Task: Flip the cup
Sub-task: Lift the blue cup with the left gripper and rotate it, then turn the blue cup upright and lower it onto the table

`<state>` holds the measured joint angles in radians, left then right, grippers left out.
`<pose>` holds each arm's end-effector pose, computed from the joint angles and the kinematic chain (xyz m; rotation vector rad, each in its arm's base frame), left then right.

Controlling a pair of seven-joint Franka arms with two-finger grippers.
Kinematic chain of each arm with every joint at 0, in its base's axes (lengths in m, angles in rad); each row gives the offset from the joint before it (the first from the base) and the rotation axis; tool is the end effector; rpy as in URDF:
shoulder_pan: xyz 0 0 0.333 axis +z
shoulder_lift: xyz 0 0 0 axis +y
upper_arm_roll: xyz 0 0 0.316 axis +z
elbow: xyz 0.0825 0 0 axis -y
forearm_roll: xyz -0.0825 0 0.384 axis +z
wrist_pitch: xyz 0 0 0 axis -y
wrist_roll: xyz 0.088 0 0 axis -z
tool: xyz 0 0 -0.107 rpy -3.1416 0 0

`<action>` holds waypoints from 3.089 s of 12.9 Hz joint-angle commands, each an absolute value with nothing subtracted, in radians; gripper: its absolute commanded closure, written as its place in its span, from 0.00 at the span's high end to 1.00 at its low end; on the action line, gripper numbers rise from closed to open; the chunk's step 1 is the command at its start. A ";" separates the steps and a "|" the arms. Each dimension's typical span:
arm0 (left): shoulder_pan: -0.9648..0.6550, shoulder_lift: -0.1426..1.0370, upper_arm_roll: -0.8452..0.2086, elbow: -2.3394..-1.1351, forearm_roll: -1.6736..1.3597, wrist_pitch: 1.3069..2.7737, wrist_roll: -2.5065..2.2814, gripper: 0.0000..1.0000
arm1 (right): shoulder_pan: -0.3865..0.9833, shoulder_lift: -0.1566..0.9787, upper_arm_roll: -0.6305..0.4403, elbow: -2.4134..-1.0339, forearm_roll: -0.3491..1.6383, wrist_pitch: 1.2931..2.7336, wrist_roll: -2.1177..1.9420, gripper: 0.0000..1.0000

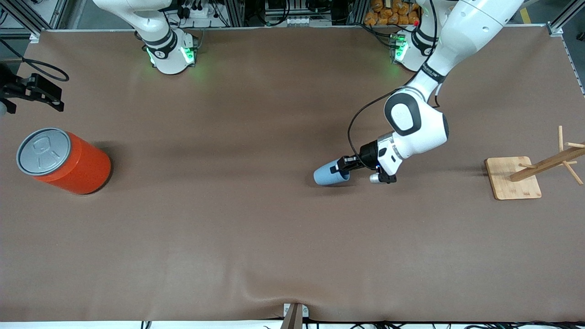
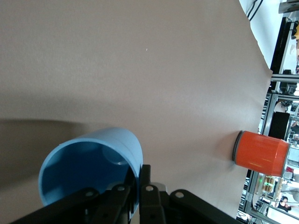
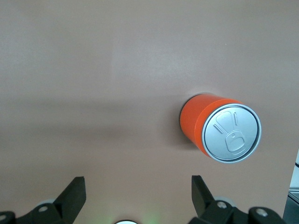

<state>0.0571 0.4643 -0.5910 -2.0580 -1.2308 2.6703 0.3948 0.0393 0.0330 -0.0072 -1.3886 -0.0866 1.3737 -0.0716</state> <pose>0.5337 -0.2724 0.2468 2.2620 0.2968 0.0227 0.5431 0.0070 0.6741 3.0531 0.1356 -0.0758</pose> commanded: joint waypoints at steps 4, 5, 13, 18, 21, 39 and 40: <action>0.037 0.437 -0.595 -1.982 -1.001 2.646 0.096 0.00 | -0.001 0.051 0.011 -1.353 -0.029 1.351 -0.080 1.00; 0.035 0.439 -0.595 -1.955 -0.932 2.601 0.030 0.00 | 0.000 0.049 0.009 -1.353 -0.026 1.351 -0.081 1.00; -0.017 0.449 -0.598 -1.766 -0.155 2.334 -0.624 0.00 | 0.002 0.048 0.006 -1.353 -0.032 1.348 -0.080 1.00; -0.101 0.454 -0.597 -1.628 0.089 2.058 -0.760 0.00 | 0.000 0.046 0.006 -1.354 -0.026 1.344 -0.080 1.00; -0.152 0.460 -0.595 -1.637 0.191 2.045 -0.892 0.00 | -0.003 0.046 0.005 -1.355 -0.025 1.345 -0.080 1.00; -0.342 0.689 -0.594 -1.629 0.538 2.060 -1.327 0.00 | -0.003 0.048 0.005 -1.358 -0.025 1.341 -0.078 1.00; -0.345 0.695 -0.594 -1.629 0.537 2.063 -1.328 0.00 | -0.003 0.048 0.005 -1.358 -0.025 1.335 -0.078 1.00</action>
